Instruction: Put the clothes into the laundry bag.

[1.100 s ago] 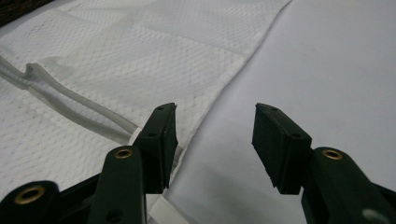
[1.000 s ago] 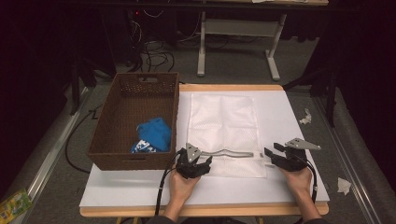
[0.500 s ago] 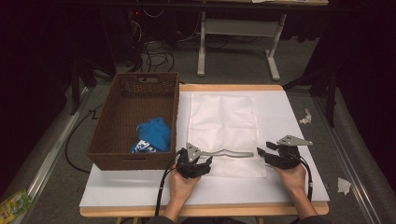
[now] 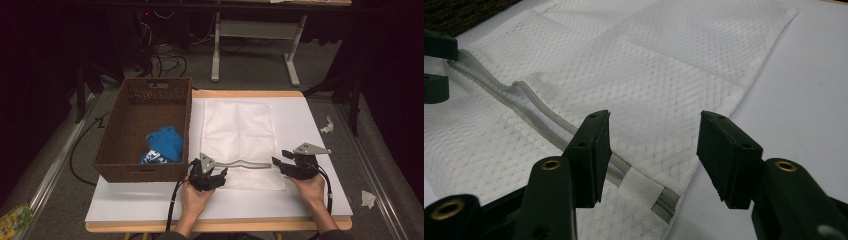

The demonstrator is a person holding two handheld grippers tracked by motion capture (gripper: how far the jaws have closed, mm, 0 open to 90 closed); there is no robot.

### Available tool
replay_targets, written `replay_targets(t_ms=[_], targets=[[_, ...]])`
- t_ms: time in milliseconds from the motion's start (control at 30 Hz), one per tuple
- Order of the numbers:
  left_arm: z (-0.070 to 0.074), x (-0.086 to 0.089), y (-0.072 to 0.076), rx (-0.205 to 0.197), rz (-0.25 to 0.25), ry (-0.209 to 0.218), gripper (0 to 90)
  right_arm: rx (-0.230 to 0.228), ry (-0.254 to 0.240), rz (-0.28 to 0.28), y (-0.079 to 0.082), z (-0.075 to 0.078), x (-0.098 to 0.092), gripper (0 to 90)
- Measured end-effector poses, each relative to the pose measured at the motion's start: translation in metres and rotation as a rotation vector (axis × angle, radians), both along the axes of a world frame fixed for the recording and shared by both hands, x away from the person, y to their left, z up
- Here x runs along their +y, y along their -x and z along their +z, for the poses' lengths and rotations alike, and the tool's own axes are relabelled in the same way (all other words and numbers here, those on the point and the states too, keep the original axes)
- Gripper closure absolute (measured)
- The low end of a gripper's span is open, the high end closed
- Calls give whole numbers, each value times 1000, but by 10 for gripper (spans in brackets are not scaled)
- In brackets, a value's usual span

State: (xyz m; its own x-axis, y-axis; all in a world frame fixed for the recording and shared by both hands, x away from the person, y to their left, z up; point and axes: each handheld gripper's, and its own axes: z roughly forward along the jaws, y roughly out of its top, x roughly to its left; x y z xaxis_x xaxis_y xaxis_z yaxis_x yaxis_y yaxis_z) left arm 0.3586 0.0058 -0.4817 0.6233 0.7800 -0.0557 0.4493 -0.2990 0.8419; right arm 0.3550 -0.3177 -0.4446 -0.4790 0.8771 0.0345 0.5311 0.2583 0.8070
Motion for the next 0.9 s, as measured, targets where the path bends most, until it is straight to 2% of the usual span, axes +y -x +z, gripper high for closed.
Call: replay_targets(t_ms=[467,900], targets=[[0,0,0,-1,-3,0,335,-7,37,33,-4,7,15,479],[0,0,0,-2,-5,1,332,-4,37,60,-6,8,25,483]])
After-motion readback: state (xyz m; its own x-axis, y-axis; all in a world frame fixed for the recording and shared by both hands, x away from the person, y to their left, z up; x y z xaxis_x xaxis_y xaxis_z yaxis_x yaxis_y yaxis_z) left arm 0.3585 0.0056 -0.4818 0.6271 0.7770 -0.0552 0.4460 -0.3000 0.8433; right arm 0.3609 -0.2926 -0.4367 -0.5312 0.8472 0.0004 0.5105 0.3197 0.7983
